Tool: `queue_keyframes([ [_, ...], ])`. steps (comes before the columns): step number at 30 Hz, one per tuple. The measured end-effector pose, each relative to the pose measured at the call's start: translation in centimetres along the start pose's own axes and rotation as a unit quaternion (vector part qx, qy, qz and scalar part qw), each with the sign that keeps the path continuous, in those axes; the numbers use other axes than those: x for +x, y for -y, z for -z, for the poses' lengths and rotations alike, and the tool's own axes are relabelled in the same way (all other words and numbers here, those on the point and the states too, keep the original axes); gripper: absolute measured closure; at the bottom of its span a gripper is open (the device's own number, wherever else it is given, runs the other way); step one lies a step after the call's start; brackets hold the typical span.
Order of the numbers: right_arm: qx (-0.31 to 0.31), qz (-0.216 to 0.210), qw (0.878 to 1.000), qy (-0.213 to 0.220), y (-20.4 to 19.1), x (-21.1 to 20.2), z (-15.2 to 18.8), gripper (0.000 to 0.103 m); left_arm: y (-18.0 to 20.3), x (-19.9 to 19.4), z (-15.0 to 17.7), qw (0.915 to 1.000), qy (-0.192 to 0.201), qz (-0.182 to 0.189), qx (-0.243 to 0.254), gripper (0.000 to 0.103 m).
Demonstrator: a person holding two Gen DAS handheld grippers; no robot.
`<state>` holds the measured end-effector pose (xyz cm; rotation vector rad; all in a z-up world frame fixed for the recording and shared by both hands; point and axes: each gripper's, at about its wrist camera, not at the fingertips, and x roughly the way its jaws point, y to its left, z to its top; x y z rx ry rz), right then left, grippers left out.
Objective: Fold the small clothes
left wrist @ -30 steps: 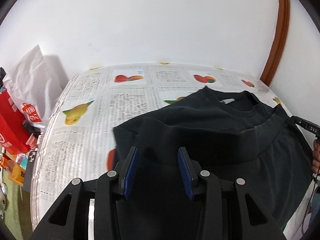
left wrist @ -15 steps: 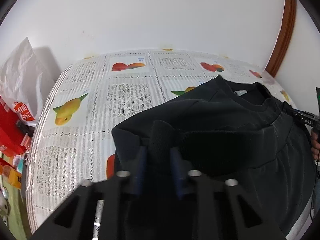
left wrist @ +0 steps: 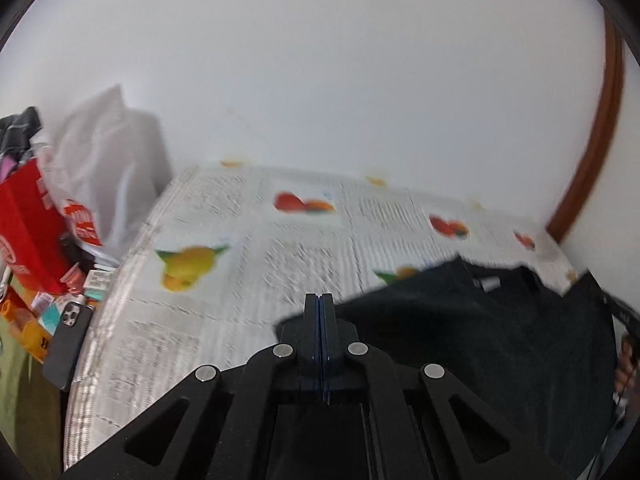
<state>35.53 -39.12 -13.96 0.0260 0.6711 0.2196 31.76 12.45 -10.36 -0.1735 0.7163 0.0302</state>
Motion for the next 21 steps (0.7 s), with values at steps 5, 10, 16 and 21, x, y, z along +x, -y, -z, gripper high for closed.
queue_keyframes([
  [5,0.019,0.009,0.999,-0.036,0.9,1.8,1.1,0.085,1.6,1.7,1.4,0.9979,-0.055,0.018,0.029,0.081],
  [10,0.025,0.006,0.999,-0.043,1.4,1.9,1.9,0.085,2.1,3.1,2.9,0.995,-0.086,0.01,0.05,0.071],
  [16,0.023,0.014,0.998,-0.049,1.4,2.4,2.5,0.084,2.3,3.8,3.9,0.9928,-0.102,0.002,0.063,0.072],
  [21,0.023,0.014,0.998,-0.049,1.4,2.5,2.8,0.084,2.9,3.9,4.4,0.9891,-0.123,0.002,0.081,0.071],
])
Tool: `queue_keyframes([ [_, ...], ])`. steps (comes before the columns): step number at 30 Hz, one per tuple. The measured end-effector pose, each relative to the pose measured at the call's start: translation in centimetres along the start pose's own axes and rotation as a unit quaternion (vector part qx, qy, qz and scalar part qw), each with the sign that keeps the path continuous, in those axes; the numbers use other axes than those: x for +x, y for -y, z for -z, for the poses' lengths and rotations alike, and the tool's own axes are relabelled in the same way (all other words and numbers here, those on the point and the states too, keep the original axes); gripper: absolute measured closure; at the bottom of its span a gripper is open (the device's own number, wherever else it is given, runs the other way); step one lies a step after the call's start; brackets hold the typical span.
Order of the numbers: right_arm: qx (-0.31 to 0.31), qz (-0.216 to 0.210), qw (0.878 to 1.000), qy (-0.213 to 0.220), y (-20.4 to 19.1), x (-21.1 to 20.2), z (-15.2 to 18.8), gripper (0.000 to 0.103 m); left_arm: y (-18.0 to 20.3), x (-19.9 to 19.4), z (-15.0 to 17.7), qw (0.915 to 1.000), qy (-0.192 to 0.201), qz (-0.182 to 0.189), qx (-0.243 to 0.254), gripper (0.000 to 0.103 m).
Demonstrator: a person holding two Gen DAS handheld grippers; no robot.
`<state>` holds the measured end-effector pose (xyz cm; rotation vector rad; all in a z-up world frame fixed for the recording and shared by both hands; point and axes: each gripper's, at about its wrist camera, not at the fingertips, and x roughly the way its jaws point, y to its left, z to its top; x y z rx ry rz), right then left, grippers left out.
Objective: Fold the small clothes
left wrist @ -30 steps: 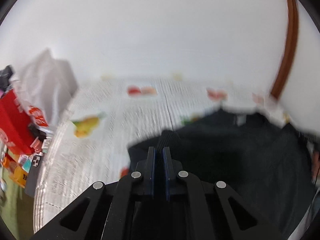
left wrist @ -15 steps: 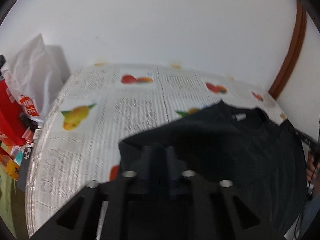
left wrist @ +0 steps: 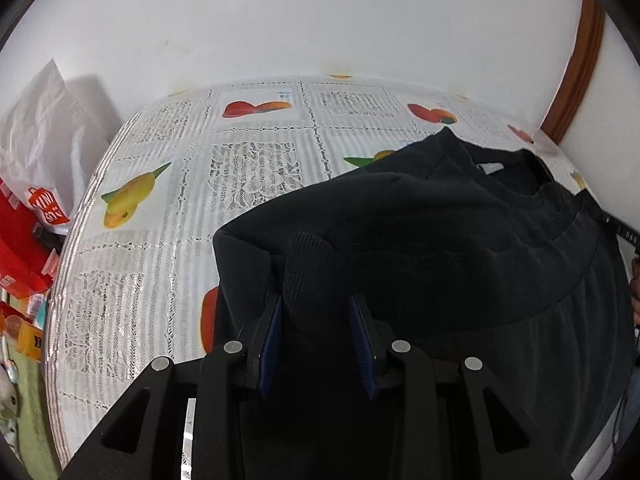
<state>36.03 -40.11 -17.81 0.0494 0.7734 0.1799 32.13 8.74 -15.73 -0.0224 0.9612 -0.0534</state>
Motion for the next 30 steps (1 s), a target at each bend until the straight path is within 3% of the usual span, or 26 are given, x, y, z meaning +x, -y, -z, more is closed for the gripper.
queue_keyframes([
  [3,0.0,0.002,1.0,-0.006,0.0,0.3,0.1,0.084,0.1,-0.1,0.0,1.0,0.001,-0.006,-0.002,0.075],
  [5,0.001,0.003,1.0,-0.01,0.0,0.5,0.2,0.084,0.3,-0.2,0.0,0.9997,0.006,-0.024,0.001,0.089],
  [9,-0.001,0.005,1.0,-0.008,0.0,0.4,0.2,0.084,0.8,-0.9,0.0,0.9989,0.028,-0.036,0.01,0.094],
  [12,-0.009,0.012,1.0,-0.002,-0.3,0.0,0.2,0.084,0.7,-2.5,0.0,0.9971,0.067,-0.037,0.0,0.095],
  [14,-0.019,0.018,1.0,0.005,-0.7,-0.6,0.3,0.085,0.3,-4.3,-0.1,0.9928,0.114,-0.035,-0.013,0.095],
  [16,-0.026,0.013,0.999,0.023,-0.9,-1.7,0.1,0.086,-0.1,-6.0,-0.4,0.987,0.153,-0.043,-0.024,0.095],
  [18,-0.023,-0.007,0.998,0.057,-0.7,-3.5,-0.4,0.086,-0.8,-6.5,-1.1,0.9844,0.165,-0.048,-0.037,0.095],
  [22,-0.009,-0.027,0.994,0.102,0.0,-4.7,-1.4,0.086,-1.5,-4.2,-2.2,0.9882,0.133,-0.061,-0.045,0.095],
  [24,-0.01,-0.014,0.997,0.073,0.1,-3.2,-1.7,0.086,-1.5,-2.9,-2.2,0.9902,0.118,-0.06,-0.047,0.095],
  [28,-0.004,0.023,0.999,-0.024,0.6,1.7,-0.7,0.086,-1.2,-1.2,-2.1,0.9923,0.095,-0.064,-0.048,0.095],
  [30,-0.001,0.022,0.999,-0.032,0.6,2.0,-0.7,0.085,-1.2,-0.6,-2.0,0.9932,0.083,-0.066,-0.048,0.095],
])
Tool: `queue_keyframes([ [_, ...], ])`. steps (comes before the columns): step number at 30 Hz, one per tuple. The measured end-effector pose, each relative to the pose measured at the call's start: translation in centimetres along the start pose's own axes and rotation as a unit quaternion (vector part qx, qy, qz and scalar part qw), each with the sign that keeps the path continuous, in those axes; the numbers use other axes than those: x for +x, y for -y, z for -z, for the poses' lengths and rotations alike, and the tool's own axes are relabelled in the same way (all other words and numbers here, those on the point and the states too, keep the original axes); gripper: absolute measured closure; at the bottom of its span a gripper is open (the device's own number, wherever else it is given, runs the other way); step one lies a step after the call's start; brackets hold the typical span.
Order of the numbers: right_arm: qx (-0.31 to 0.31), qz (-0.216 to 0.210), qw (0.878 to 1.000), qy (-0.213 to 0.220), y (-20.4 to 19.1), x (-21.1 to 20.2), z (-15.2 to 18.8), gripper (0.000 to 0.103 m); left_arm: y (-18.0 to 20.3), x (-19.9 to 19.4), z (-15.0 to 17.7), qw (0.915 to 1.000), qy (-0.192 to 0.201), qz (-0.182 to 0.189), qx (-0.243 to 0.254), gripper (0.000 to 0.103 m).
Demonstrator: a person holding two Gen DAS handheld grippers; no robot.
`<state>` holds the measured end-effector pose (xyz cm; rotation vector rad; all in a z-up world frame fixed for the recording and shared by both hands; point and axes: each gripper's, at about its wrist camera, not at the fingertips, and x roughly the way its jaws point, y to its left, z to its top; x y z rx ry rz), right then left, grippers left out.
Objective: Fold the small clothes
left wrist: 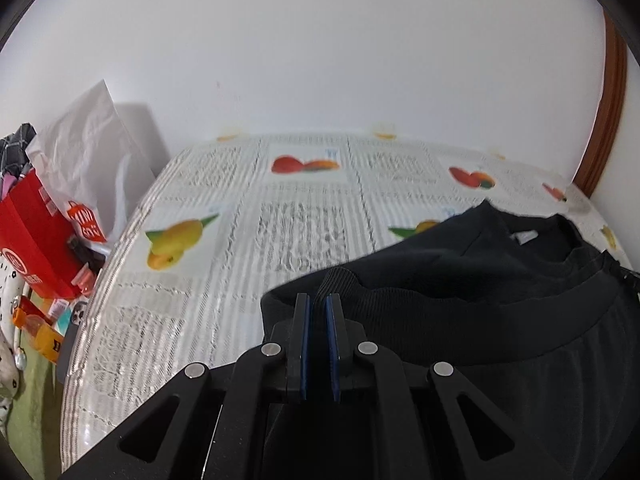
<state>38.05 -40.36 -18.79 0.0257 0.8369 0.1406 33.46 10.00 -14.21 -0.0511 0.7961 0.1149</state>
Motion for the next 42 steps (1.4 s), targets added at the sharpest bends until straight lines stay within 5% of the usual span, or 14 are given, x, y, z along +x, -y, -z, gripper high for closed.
queue_keyframes([
  [5,-0.013,0.021,1.0,0.002,-0.8,-1.4,0.6,0.079,-0.3,0.6,0.0,0.9996,-0.027,0.01,-0.007,0.09],
  [10,-0.005,0.034,0.999,0.013,0.1,-5.4,3.1,0.061,-1.1,-0.9,0.5,0.998,-0.044,0.044,-0.008,0.087],
  [14,0.009,0.039,0.999,0.002,1.8,-8.1,6.1,0.053,-2.5,-3.2,2.6,0.9951,-0.062,0.074,-0.016,0.068],
  [22,0.057,0.001,0.998,-0.031,4.1,-10.6,12.5,0.048,-4.7,-6.6,8.6,0.9905,-0.096,0.097,-0.018,0.068],
  [28,0.058,-0.013,0.998,-0.032,3.9,-9.1,11.4,0.048,-5.5,-6.9,10.9,0.9895,-0.103,0.097,-0.027,0.06],
  [31,0.061,-0.032,0.996,-0.051,3.4,-7.8,10.2,0.06,-5.4,-6.8,11.2,0.9902,-0.096,0.093,-0.04,0.061],
  [33,0.048,-0.025,0.998,-0.045,2.8,-7.7,9.4,0.086,-5.1,-6.8,11.1,0.9904,-0.085,0.099,-0.045,0.079],
  [35,0.03,-0.02,0.999,-0.03,2.7,-7.7,8.9,0.088,-4.4,-6.8,10.9,0.9912,-0.08,0.097,-0.04,0.089],
  [42,0.067,-0.034,0.997,-0.007,5.9,-6.3,6.6,0.091,-2.2,-5.1,8.8,0.9911,-0.077,0.099,-0.045,0.09],
])
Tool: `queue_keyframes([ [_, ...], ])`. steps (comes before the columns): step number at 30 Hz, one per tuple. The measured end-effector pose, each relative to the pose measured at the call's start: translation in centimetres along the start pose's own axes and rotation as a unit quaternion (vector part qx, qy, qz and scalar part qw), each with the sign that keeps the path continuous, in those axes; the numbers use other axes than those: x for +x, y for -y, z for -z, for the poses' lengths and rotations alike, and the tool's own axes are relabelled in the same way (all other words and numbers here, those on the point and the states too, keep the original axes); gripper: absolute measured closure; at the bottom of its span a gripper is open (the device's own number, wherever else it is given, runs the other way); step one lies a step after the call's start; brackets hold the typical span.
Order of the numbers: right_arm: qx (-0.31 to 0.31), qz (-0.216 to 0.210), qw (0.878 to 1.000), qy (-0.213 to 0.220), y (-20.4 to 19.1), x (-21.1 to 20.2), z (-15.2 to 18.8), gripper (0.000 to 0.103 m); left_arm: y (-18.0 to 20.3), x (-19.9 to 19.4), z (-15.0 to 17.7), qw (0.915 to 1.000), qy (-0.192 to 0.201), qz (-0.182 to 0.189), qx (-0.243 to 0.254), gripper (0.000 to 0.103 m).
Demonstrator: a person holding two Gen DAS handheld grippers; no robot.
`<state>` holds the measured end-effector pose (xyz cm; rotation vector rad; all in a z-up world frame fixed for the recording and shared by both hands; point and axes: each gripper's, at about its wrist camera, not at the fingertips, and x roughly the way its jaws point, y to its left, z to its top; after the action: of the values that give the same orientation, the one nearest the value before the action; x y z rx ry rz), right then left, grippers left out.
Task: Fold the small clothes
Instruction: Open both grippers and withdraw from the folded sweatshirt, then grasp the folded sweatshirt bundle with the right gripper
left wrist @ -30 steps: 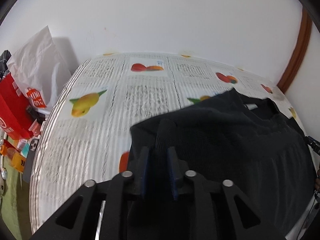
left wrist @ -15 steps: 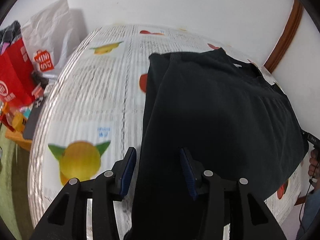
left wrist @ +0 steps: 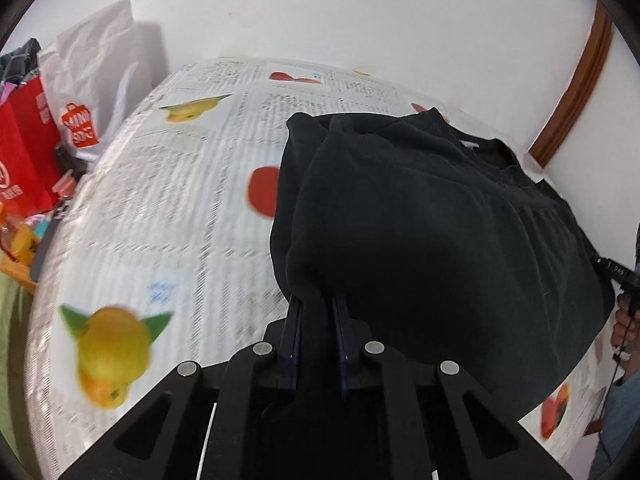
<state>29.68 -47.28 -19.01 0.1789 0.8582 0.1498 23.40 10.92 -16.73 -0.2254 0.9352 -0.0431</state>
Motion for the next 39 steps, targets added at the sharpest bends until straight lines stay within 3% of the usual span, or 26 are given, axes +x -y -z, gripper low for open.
queue_keyframes([
  [4,0.008,0.017,1.0,0.006,1.3,1.1,-1.4,0.09,1.6,1.9,-2.0,1.0,0.002,0.001,-0.002,0.09],
  [8,0.019,0.014,1.0,0.001,2.7,0.3,-1.2,0.082,2.6,2.6,-2.8,0.9997,0.0,-0.022,0.005,0.085],
  [12,-0.009,0.057,0.998,0.008,2.5,-2.1,1.4,0.069,1.8,1.8,-1.6,0.9996,-0.001,-0.025,0.009,0.073],
  [18,-0.01,0.106,0.994,0.007,2.1,-5.7,5.3,0.065,-0.1,-0.8,0.9,0.9998,-0.001,-0.012,0.016,0.064],
  [21,-0.01,0.15,0.989,0.014,0.8,-7.3,6.1,0.064,-0.3,-2.6,2.4,0.9995,0.0,-0.016,0.027,0.063],
  [24,0.004,0.143,0.99,0.02,-1.2,-8.1,6.3,0.064,-0.6,-4.0,4.0,0.9989,0.008,-0.026,0.038,0.062],
  [28,-0.011,0.116,0.993,0.032,-6.2,-7.9,6.5,0.063,-2.0,-5.4,6.0,0.9973,0.014,-0.062,0.037,0.061],
  [33,-0.06,0.03,0.998,0.018,-15.9,-5.6,7.1,0.061,-5.0,-6.0,7.6,0.9957,0.009,-0.092,0.005,0.061],
  [37,-0.138,-0.022,0.99,0.016,-25.1,-4.0,8.6,0.06,-6.0,-6.5,8.1,0.9939,0.018,-0.108,0.016,0.061],
  [39,-0.165,-0.028,0.986,0.026,-28.4,-3.5,9.3,0.059,-6.6,-6.7,8.0,0.9925,0.024,-0.119,0.015,0.061],
])
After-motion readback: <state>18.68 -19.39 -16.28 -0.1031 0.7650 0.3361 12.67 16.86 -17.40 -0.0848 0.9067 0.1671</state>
